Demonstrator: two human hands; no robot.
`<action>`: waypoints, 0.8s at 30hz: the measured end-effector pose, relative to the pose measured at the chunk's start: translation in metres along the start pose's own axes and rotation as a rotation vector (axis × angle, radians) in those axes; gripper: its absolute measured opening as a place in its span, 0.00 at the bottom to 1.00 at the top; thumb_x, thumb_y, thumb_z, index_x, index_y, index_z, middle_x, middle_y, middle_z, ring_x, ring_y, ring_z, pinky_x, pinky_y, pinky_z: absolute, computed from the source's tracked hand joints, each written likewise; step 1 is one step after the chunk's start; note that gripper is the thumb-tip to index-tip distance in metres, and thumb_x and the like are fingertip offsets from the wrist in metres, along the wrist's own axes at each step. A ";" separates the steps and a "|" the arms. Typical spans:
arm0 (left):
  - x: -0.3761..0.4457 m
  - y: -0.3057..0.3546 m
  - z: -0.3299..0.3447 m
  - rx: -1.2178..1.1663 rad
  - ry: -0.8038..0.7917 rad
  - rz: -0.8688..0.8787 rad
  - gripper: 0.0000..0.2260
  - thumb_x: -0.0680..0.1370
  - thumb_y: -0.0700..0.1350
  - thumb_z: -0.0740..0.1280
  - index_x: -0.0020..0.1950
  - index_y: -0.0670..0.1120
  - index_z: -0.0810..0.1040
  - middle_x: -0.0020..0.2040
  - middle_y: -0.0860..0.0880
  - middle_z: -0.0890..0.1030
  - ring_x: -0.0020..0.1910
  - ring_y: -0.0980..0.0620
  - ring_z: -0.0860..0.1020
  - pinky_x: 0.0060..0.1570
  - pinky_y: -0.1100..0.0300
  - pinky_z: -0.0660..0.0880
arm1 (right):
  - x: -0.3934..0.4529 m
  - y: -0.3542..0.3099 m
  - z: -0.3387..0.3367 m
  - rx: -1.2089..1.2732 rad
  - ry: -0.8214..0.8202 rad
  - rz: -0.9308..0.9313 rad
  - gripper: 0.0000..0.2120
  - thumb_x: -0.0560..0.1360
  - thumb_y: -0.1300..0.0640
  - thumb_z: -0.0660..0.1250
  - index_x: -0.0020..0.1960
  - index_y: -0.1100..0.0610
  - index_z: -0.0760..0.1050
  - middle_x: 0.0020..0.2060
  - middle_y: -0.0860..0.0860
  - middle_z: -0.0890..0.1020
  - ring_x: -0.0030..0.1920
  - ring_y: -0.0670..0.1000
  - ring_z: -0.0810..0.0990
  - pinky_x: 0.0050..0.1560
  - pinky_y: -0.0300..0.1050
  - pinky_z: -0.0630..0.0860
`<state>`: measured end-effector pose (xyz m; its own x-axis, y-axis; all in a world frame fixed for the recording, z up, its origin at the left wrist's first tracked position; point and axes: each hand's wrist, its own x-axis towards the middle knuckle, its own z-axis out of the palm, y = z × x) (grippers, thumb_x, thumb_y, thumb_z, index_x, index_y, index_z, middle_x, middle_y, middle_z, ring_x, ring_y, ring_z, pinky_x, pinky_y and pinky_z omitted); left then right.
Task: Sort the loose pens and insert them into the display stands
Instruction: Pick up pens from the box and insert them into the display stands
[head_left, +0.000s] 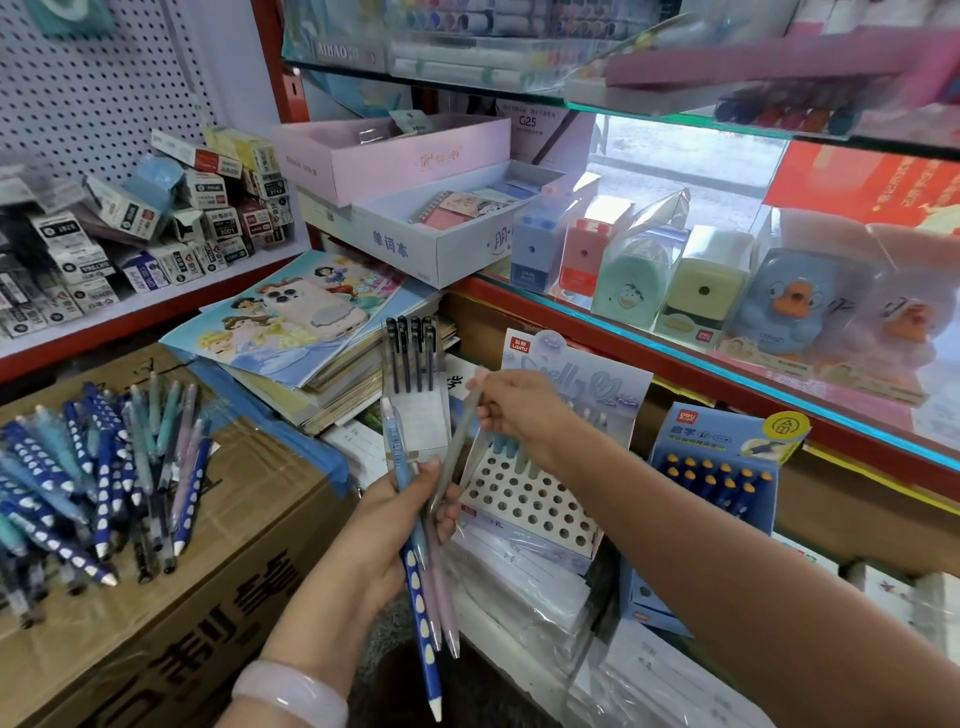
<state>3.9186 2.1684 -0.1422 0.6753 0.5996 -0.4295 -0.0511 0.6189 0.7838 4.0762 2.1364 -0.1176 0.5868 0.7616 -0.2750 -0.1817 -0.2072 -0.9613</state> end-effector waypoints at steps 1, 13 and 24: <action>0.000 -0.001 -0.001 0.000 0.014 -0.004 0.05 0.78 0.41 0.63 0.44 0.40 0.74 0.31 0.44 0.78 0.24 0.53 0.75 0.23 0.65 0.75 | 0.000 -0.003 -0.006 -0.016 0.050 -0.037 0.12 0.80 0.59 0.58 0.54 0.66 0.76 0.35 0.53 0.77 0.33 0.45 0.75 0.35 0.33 0.76; 0.004 -0.003 0.003 0.035 0.159 0.033 0.06 0.79 0.36 0.58 0.47 0.40 0.75 0.35 0.43 0.77 0.23 0.54 0.74 0.22 0.66 0.73 | -0.008 0.001 -0.074 -0.766 0.336 -0.340 0.10 0.79 0.57 0.60 0.46 0.61 0.76 0.39 0.57 0.81 0.39 0.53 0.80 0.45 0.45 0.77; 0.004 -0.005 0.008 0.080 0.182 0.030 0.06 0.79 0.36 0.59 0.47 0.40 0.75 0.34 0.43 0.77 0.28 0.51 0.72 0.22 0.66 0.72 | -0.018 0.031 -0.063 -0.992 0.257 -0.459 0.10 0.80 0.57 0.57 0.52 0.62 0.74 0.39 0.54 0.80 0.38 0.52 0.78 0.41 0.46 0.76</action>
<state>3.9271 2.1639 -0.1443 0.5298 0.7034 -0.4738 -0.0059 0.5617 0.8273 4.1101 2.0778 -0.1434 0.6026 0.7661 0.2238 0.7352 -0.4238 -0.5290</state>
